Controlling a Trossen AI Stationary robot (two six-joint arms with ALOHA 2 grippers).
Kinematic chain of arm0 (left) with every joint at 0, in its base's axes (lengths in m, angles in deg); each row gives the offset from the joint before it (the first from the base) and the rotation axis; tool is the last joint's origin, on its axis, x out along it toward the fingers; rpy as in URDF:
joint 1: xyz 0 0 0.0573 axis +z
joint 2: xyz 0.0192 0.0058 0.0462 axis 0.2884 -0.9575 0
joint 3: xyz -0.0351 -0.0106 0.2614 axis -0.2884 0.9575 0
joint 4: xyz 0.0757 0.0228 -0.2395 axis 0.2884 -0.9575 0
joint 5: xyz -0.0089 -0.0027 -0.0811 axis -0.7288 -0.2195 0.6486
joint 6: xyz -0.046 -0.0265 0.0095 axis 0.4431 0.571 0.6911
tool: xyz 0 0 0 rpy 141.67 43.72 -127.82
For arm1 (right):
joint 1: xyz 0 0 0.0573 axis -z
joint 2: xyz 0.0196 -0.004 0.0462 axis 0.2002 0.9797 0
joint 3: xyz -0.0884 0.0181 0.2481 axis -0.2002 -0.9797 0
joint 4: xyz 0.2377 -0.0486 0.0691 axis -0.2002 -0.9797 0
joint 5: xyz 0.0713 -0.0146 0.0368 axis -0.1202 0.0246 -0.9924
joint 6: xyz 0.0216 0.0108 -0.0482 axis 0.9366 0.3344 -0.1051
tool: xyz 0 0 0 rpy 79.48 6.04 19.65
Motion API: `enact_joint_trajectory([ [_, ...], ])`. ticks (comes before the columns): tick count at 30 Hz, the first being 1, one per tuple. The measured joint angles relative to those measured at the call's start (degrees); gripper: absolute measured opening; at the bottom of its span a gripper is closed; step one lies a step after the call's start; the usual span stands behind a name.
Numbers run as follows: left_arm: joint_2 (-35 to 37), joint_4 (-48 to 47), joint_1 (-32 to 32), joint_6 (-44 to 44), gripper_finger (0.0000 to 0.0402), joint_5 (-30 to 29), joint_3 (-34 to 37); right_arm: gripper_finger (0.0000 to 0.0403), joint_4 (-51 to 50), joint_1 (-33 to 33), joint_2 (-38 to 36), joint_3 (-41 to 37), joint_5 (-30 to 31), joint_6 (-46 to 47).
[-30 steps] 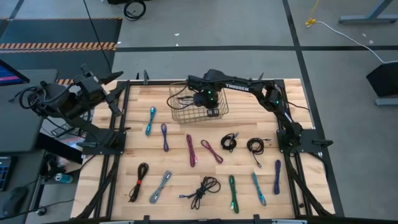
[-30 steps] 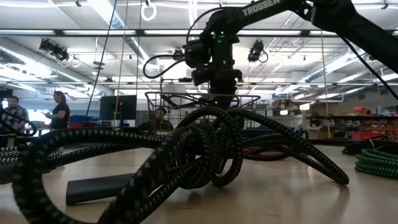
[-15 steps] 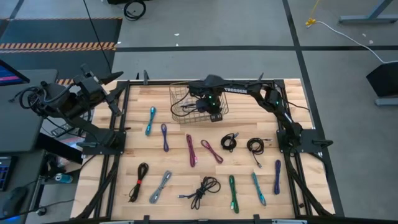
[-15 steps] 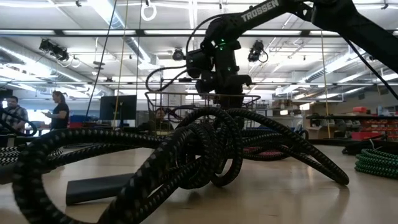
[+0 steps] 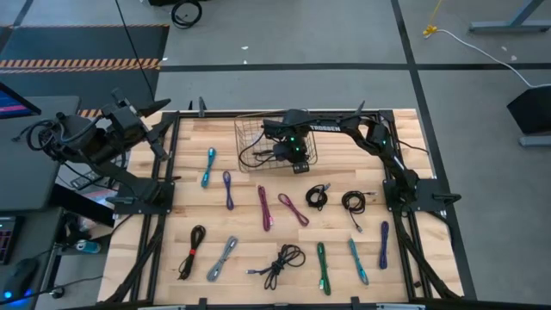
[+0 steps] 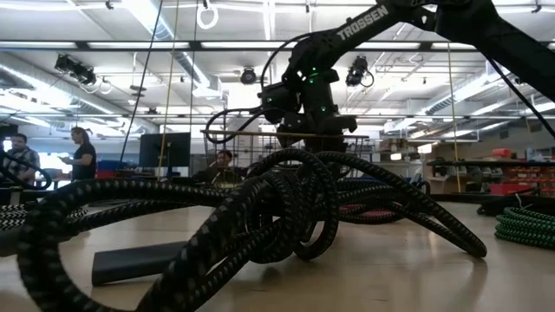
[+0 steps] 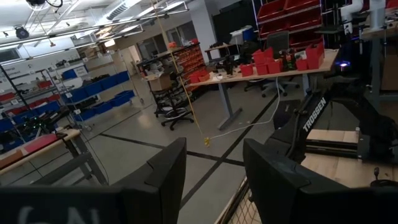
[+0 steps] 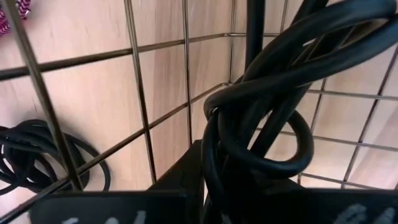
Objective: Pick and place USB-C Cables
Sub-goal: Put the black charger cable into the wire basket
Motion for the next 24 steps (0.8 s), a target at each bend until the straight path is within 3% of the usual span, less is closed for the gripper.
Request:
enact_joint_trajectory([
  [6, 0.0, 0.02, 0.0, 0.0, 0.0167, -0.02, 0.0, 0.0049, 0.05, 0.0, 0.0, 0.0, 0.12, -0.02],
  [13, 0.0, 0.02, 0.0, 0.0, 0.0167, 0.0, 0.0, 0.0132, -0.38, -0.1, -0.02, 1.18, 2.48, -0.03],
  [24, 0.0, 0.04, 0.0, -0.04, 0.0167, -0.02, 0.0, 0.0144, -5.18, -0.85, 0.04, 16.28, 3.36, 1.91],
])
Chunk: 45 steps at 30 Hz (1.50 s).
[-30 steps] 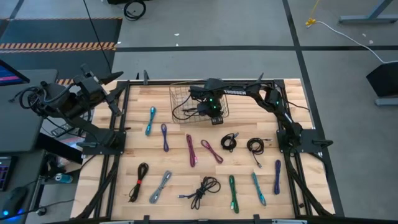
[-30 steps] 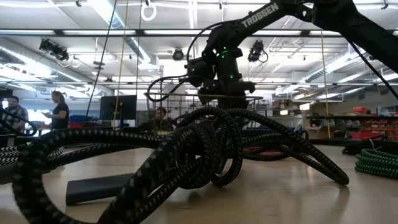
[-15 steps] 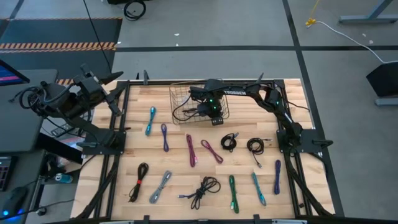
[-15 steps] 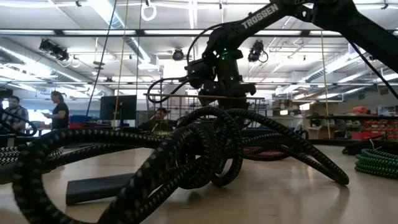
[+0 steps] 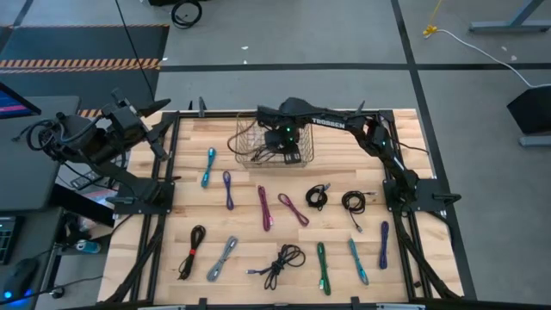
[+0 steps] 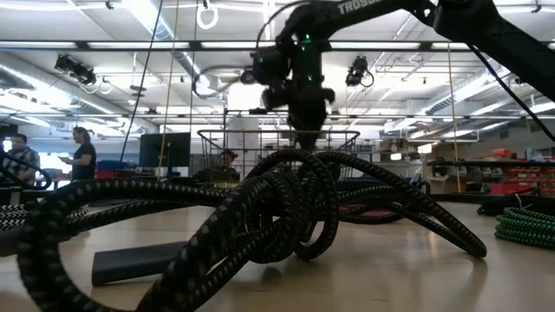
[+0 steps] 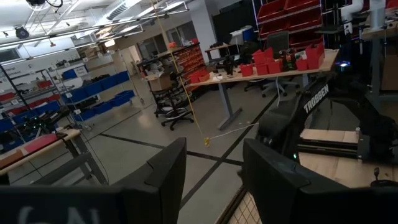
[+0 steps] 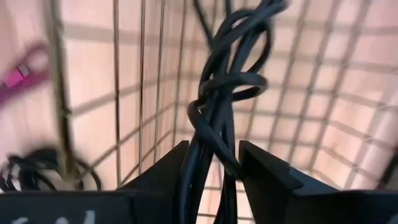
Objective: Pick and place USB-C Cables
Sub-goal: Put the black charger cable into the wire basket, then put the blue charger cable into the wire basket
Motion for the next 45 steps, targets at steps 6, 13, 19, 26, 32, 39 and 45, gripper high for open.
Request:
enact_joint_trajectory([
  [6, 0.0, 0.0, 0.0, 0.0, 0.0167, 0.0, 0.0, 0.0145, 0.27, 0.04, 0.0, 3.57, -0.76, 0.41],
  [13, 0.0, -0.02, 0.0, 0.0, 0.0167, 0.0, 0.0, 0.0145, -1.55, 0.04, 0.07, 2.05, -0.87, 1.35],
  [19, 0.0, -0.02, 0.01, 0.0, 0.0167, 0.0, 0.0, 0.0147, 0.16, 0.04, 0.07, -2.1, -0.16, 2.35],
  [26, 0.0, -0.02, 0.0, 0.02, 0.0167, -0.01, 0.0, 0.0164, 4.02, 0.04, 0.07, -7.2, 3.72, 3.35],
  [32, 0.0, -0.02, 0.0, 0.0, 0.0167, -0.02, 0.0, 0.0191, 3.79, 0.04, 0.07, -8.36, 4.81, 4.28],
  [39, 0.0, -0.21, 0.02, 0.22, 0.0167, -0.02, 0.0, 0.0206, 2.8, 0.0, 0.07, -5.06, 5.69, 4.48],
  [45, 0.0, -3.81, 0.0, 3.47, 0.0167, -3.94, -0.02, 0.0206, -2.5, -0.04, 0.04, 5.1, 5.69, 4.76],
])
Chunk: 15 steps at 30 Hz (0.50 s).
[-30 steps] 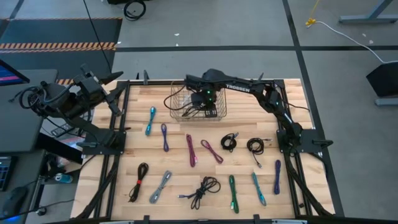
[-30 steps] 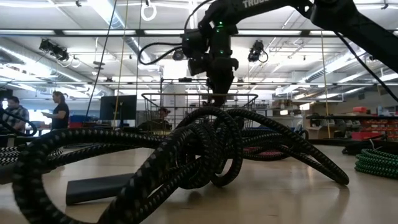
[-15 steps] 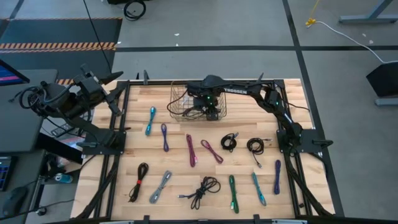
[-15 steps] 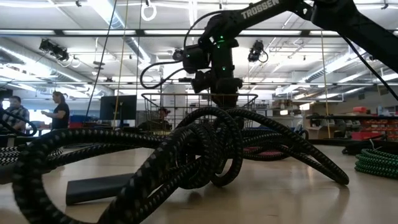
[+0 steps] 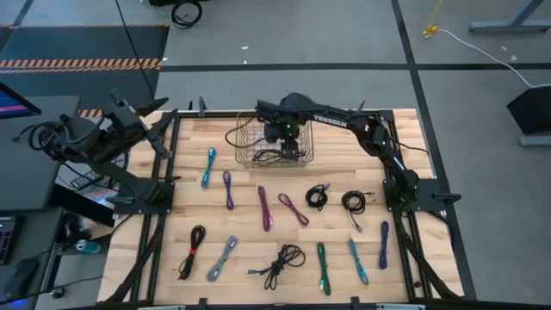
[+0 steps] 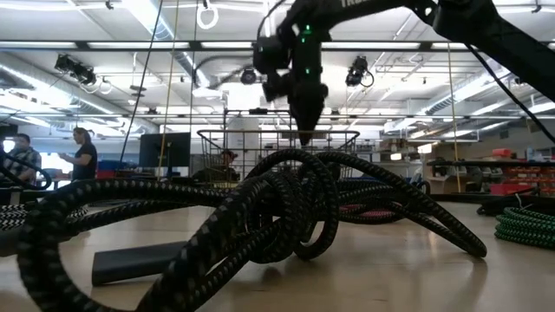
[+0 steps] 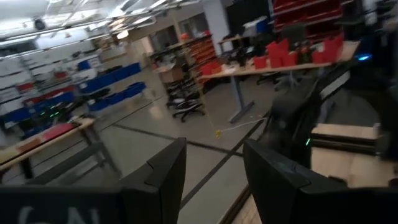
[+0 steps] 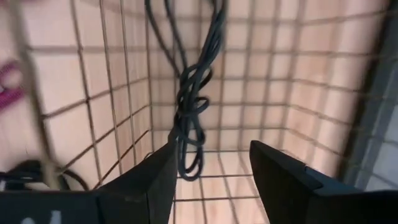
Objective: Pick and place USB-C Cables
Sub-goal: Put the blue charger cable into the wire basket
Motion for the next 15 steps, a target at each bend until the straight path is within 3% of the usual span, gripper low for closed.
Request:
enact_joint_trajectory([
  [3, 0.01, -4.48, 0.0, 5.74, 0.0167, -0.21, -0.02, 0.0206, -0.75, 0.0, -0.04, 6.33, 0.08, 0.66],
  [6, -0.13, -11.78, 0.0, 16.87, 0.0167, 0.86, -0.02, 0.0205, 3.95, 0.0, -5.02, 3.27, 1.47, 0.13],
  [15, -7.77, -47.46, 0.02, 66.47, 0.0167, 7.4, -0.02, 0.0205, 10.15, 2.97, -18.66, 3.06, 9.66, 4.36],
])
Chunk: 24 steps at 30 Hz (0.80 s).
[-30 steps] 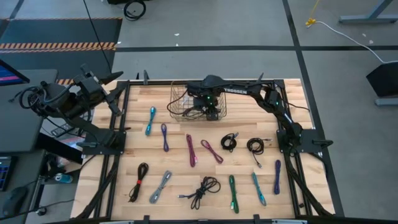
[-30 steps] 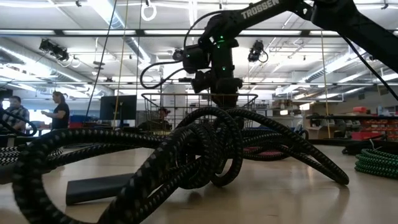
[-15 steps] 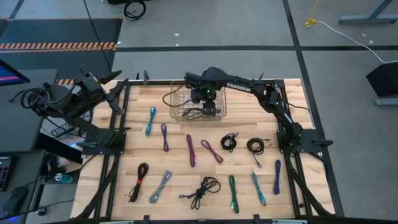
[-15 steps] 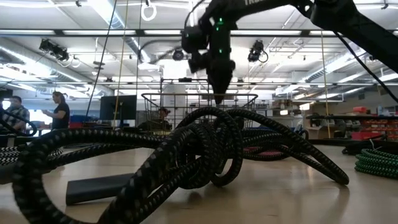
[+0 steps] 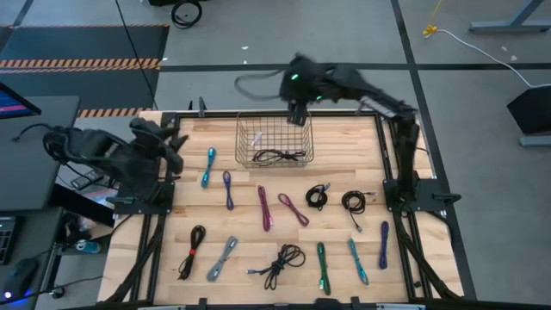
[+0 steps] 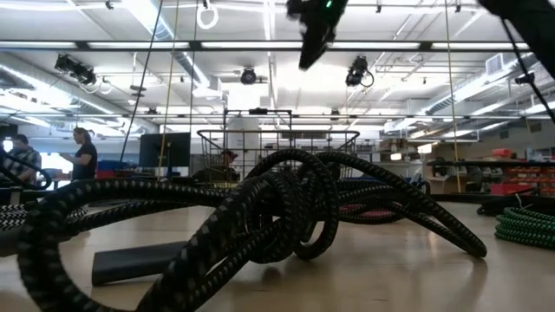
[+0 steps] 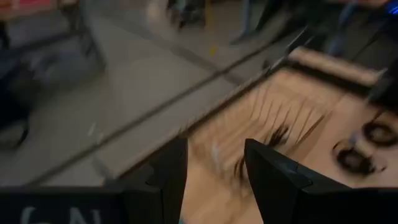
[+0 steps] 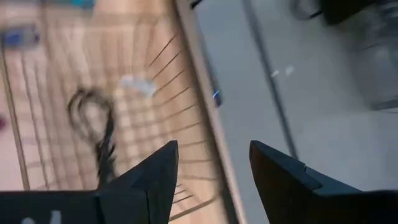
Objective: Pick and place USB-C Cables
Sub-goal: Put the blue charger cable into the wire basket
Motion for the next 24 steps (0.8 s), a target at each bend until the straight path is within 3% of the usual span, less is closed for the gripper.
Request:
enact_joint_trajectory([
  [3, -4.28, -6.29, 0.14, 12.43, 0.0167, 2.56, 0.47, 0.0205, 2.18, 0.7, -4.67, 0.0, -0.09, 1.88],
  [9, -10.8, -6.3, 5.71, 17.44, 0.0167, 7.92, 4.85, 0.0204, 6.08, 0.94, -13.02, -0.02, -0.3, 2.58],
  [16, -15.27, -6.09, 16.66, 17.48, 0.0167, 18.63, 13.49, 0.0204, 7.46, -0.55, -19.62, -0.02, -3.38, 4.82],
  [24, -13.79, 1.07, 24.53, 13.77, 0.0167, 35.26, 24.44, 0.0204, 7.13, -1.72, -22.87, -0.02, -6.25, 5.19],
])
